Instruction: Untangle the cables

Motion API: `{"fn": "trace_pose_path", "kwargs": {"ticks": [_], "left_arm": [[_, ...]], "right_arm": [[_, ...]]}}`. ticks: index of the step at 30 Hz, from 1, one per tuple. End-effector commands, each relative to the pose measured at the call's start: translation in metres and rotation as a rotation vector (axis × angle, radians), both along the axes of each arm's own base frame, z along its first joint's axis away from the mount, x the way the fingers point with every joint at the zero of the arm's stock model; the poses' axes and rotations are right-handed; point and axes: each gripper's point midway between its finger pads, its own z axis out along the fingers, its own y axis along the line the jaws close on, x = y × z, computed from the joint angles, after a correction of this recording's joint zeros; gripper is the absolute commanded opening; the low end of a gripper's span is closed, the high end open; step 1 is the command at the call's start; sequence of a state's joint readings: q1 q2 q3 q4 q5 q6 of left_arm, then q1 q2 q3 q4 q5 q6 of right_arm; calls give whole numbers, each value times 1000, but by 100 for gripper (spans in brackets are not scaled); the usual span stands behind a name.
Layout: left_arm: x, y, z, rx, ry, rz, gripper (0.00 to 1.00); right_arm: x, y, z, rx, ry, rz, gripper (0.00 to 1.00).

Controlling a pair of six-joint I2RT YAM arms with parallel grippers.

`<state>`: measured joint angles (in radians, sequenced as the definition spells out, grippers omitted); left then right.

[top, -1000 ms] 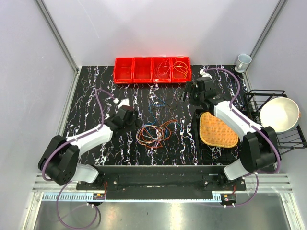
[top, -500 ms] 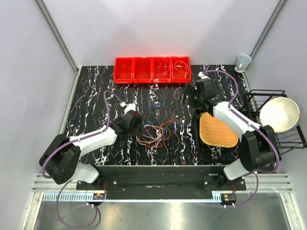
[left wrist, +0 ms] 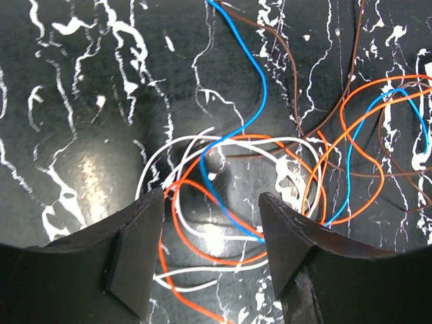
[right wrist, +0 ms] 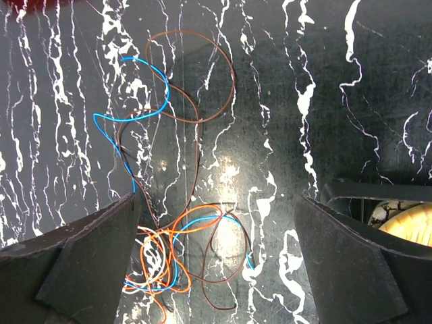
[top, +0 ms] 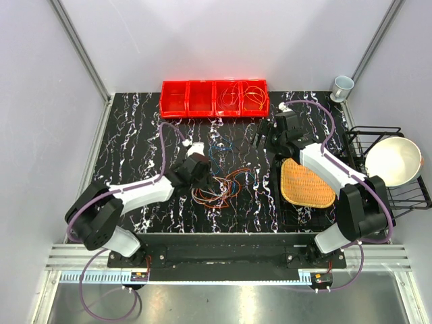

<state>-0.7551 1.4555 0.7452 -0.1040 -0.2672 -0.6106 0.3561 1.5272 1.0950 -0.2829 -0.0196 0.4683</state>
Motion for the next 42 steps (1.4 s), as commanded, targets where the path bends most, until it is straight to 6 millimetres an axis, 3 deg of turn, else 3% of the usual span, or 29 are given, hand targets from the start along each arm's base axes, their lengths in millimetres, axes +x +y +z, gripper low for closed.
{"fn": "trace_pose_path", "kwargs": {"ticks": [1,6,10,13,18,21,22,24,25,27,28,30,31,34,38,39,41,42], "left_arm": [[20,-11,16,0,-58,27,60],[23,-11,9,42,-17,44,51],[25,-13,1,78,19,49,15],[27,-17,4,63,20,38,0],[29,-23,19,38,-5,17,0],[37,-27,49,31,-44,0,0],[49,-34,77,20,-100,-5,0],[55,-31,105,51,-130,-7,0],[69,-37,147,39,-211,-10,0],[74,-33,186,55,-260,-10,0],[82,-34,233,30,-345,-2,0],[81,-27,273,26,-399,1,0],[81,-25,309,-5,-458,1,0],[61,-8,363,-77,-550,3,0],[40,13,370,-109,-575,22,0],[39,15,353,-91,-548,25,0],[30,23,346,-99,-543,28,0],[29,23,323,-81,-505,30,0]], "right_arm": [[0,1,4,12,-20,-2,100],[0,1,1,11,-11,1,100],[-1,1,1,10,-10,3,100],[-2,0,1,8,-12,4,100],[-6,-2,10,8,-28,4,100],[-9,-3,15,12,-38,2,100],[-10,-4,17,13,-41,3,100],[-12,-5,22,15,-52,3,100],[-12,-5,24,18,-56,2,100],[-14,-6,30,23,-65,0,100],[-16,-6,31,25,-68,2,100],[-17,-6,36,30,-81,6,100],[-19,-6,37,32,-83,7,100],[-22,-9,43,27,-104,9,100],[-24,-10,46,21,-117,13,100],[-23,-10,47,23,-120,12,100],[-24,-8,47,32,-118,25,100],[-23,-4,49,44,-122,37,100]]}}
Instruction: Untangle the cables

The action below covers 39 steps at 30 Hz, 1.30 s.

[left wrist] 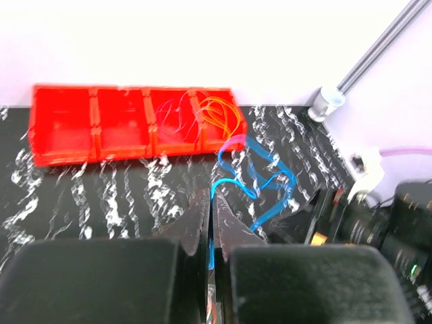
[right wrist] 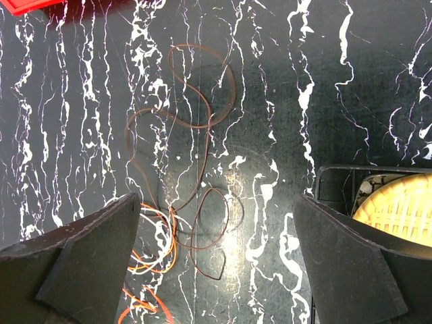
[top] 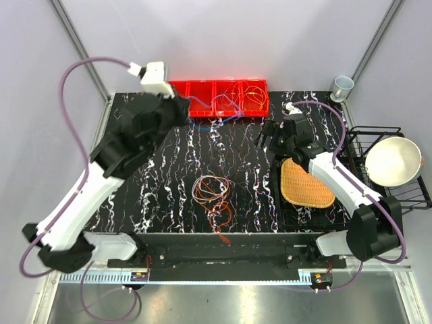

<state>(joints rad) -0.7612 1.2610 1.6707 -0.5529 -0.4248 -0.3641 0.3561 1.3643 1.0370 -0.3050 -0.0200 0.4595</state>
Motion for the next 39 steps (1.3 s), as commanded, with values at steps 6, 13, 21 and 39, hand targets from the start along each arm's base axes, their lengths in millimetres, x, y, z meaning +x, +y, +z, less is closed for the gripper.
{"fn": "trace_pose_path", "kwargs": {"ticks": [6,13,21,39], "left_arm": [[-9,2,-153,153,250,9,0],[-9,-14,-188,179,303,-62,0],[-14,-24,-189,186,332,-121,0],[-71,-64,-145,38,219,-535,0]], "right_arm": [[-4,10,18,47,-46,61,100],[-17,28,39,116,-100,185,100],[-49,77,79,353,-232,496,98],[-121,140,126,483,-376,943,69]]}}
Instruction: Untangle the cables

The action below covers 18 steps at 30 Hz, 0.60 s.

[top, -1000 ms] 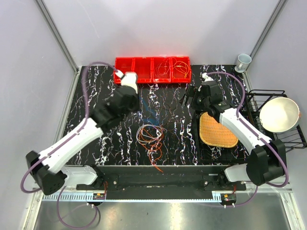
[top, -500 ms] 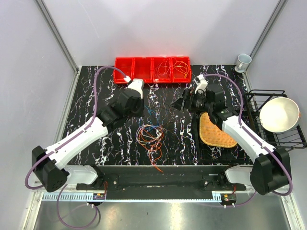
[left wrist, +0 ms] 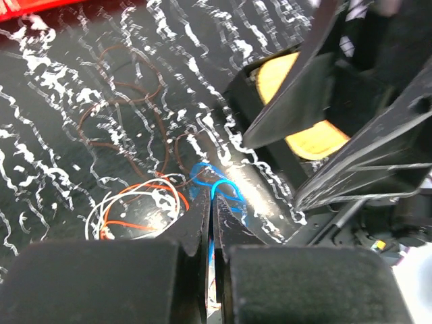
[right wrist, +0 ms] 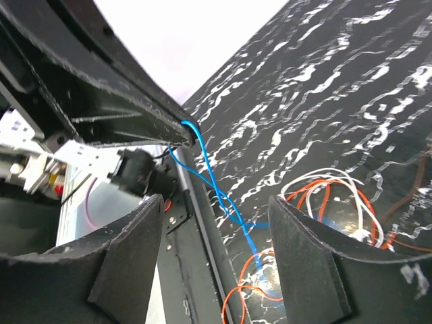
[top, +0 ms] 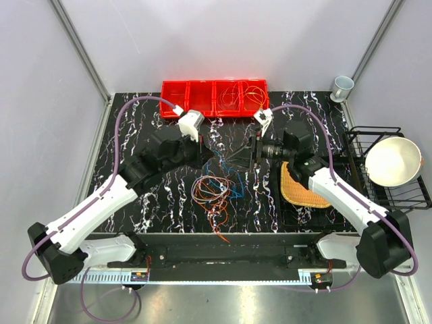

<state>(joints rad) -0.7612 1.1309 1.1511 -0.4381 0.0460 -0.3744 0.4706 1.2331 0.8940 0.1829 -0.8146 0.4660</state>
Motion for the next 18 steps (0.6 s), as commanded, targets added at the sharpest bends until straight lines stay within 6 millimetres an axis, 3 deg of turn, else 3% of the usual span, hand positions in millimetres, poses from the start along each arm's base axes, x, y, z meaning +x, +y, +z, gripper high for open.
{"fn": "trace_pose_path", "kwargs": {"ticks": [1,7,11,14,18], "left_arm": [[-8,-11,19,-72,-55,-76,0],[-11,-16,19,-99,-41,-98,0],[-11,-18,20,-111,-41,-101,0],[-12,-19,21,-120,-40,-105,0],[-12,-19,19,-124,-38,-103,0]], "right_arm": [[-11,15,25,41,-98,78,69],[-15,23,22,38,-101,85,65],[-17,29,18,32,-93,90,56],[-17,32,13,26,-87,93,46],[-17,36,11,25,-86,89,21]]}}
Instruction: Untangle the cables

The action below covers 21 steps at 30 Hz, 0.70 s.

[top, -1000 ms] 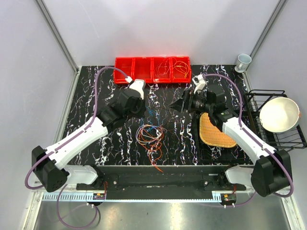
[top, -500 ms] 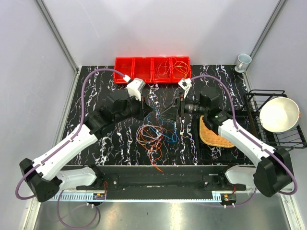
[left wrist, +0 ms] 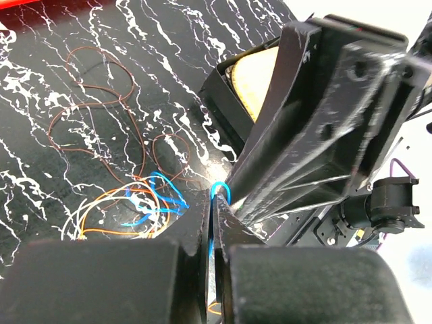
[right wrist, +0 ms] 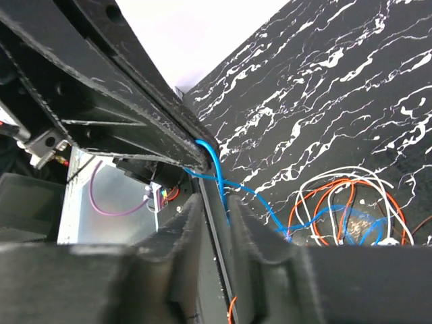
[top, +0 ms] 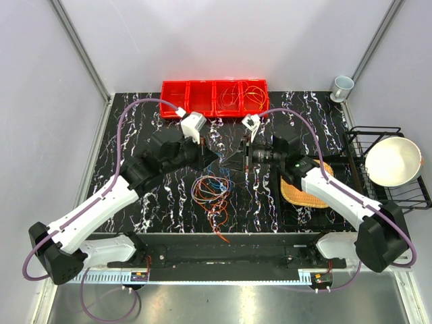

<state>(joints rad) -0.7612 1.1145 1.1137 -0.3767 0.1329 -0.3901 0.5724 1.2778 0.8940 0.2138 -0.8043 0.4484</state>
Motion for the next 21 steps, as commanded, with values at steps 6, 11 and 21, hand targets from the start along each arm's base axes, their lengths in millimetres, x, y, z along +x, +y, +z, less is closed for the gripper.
{"fn": "trace_pose_path", "kwargs": {"ticks": [6,11,21], "left_arm": [[-3,-5,17,-80,-40,-19,7],[-3,5,25,-115,-57,33,49],[-3,40,30,-129,-86,169,66]], "right_arm": [[5,5,28,55,-110,-55,0],[8,-4,28,39,-144,-118,0],[6,-9,38,51,-163,-141,0]]}}
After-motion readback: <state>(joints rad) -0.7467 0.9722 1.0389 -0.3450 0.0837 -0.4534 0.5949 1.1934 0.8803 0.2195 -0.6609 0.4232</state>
